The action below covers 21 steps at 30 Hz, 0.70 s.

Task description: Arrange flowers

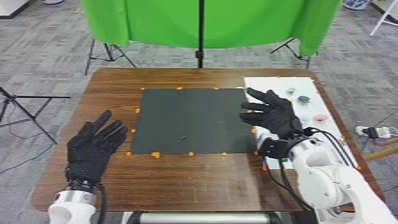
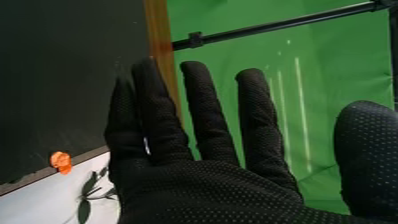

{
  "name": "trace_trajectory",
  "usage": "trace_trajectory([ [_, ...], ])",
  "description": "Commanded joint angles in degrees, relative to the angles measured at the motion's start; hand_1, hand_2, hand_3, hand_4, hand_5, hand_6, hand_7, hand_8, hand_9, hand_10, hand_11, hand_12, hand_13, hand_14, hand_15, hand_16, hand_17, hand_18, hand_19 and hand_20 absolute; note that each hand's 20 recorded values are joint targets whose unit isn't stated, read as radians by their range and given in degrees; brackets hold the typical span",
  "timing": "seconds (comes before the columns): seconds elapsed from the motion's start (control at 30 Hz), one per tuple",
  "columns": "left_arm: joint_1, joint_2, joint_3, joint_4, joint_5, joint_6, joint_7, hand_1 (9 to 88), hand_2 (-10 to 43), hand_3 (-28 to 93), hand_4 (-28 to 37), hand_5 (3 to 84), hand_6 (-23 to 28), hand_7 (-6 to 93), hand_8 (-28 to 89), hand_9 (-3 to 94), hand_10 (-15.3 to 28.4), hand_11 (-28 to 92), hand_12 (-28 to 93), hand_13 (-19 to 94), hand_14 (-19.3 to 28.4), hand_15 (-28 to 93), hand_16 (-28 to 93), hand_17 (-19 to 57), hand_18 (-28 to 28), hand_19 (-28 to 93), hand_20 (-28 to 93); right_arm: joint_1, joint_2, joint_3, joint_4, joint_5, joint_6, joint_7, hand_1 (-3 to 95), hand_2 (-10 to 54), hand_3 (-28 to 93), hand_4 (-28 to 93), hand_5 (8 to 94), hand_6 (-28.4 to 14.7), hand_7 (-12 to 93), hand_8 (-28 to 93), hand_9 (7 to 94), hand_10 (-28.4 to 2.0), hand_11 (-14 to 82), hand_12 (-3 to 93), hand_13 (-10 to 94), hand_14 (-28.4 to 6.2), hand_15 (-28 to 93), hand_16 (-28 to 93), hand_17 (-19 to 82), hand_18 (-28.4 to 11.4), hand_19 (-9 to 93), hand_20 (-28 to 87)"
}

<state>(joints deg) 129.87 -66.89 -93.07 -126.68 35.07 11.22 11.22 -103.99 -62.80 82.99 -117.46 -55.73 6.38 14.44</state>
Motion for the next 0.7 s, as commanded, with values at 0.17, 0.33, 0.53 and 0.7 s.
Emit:
trace_trajectory([
  [0.17,0.87,-0.10,0.09,0.19,0.09,-0.60,0.25,19.5,9.3,79,-28.3,37.7,8.9,9.9,-9,33.9,19.2,22,9,24,25.8,44,-8,-10.4,24.8,51,6,-0.22,-0.07,0.15,-0.86,-0.10,0.47,-0.26,5.5,17.3,80,-28,40.2,3.2,16,-14,44.9,-16.4,10.0,11.9,32,-21.1,18,16,5,-23.9,48,17],
  [0.33,1.88,1.13,-0.74,-1.39,0.49,-0.93,2.12,19.6,9.3,79,-28.3,37.7,9.0,9.6,-9,33.3,19.1,22,9,24,25.8,44,-8,-10.5,24.9,51,6,-0.24,-0.37,2.38,-5.47,-4.72,1.12,5.33,8.4,15.2,80,-28,38.7,2.8,16,-14,44.6,-17.0,10.6,12.4,35,-21.4,22,17,6,-25.8,52,19],
  [0.53,2.41,2.32,-1.33,-2.31,0.55,-0.47,3.63,19.6,9.4,79,-28.3,37.4,8.8,9.5,-9,32.0,18.4,20,9,23,25.5,43,-8,-10.6,25.1,51,6,2.21,3.77,1.53,-12.14,-29.41,7.68,27.16,18.7,9.3,81,-27,38.6,-0.3,16,-14,47.5,-18.3,16.0,12.0,44,-20.8,42,10,14,-26.1,65,19],
  [0.7,2.76,1.93,-1.06,-2.29,0.72,-1.20,3.53,19.6,9.4,79,-28.3,37.2,8.8,9.6,-9,32.1,18.5,21,10,23,25.7,44,-8,-10.6,25.1,51,6,7.95,7.80,-5.71,-13.50,-47.51,8.93,45.78,30.8,2.5,77,-25,49.8,-5.4,15,-13,63.4,-20.3,24.5,12.6,62,-17.1,57,7,31,-24.8,90,0],
])
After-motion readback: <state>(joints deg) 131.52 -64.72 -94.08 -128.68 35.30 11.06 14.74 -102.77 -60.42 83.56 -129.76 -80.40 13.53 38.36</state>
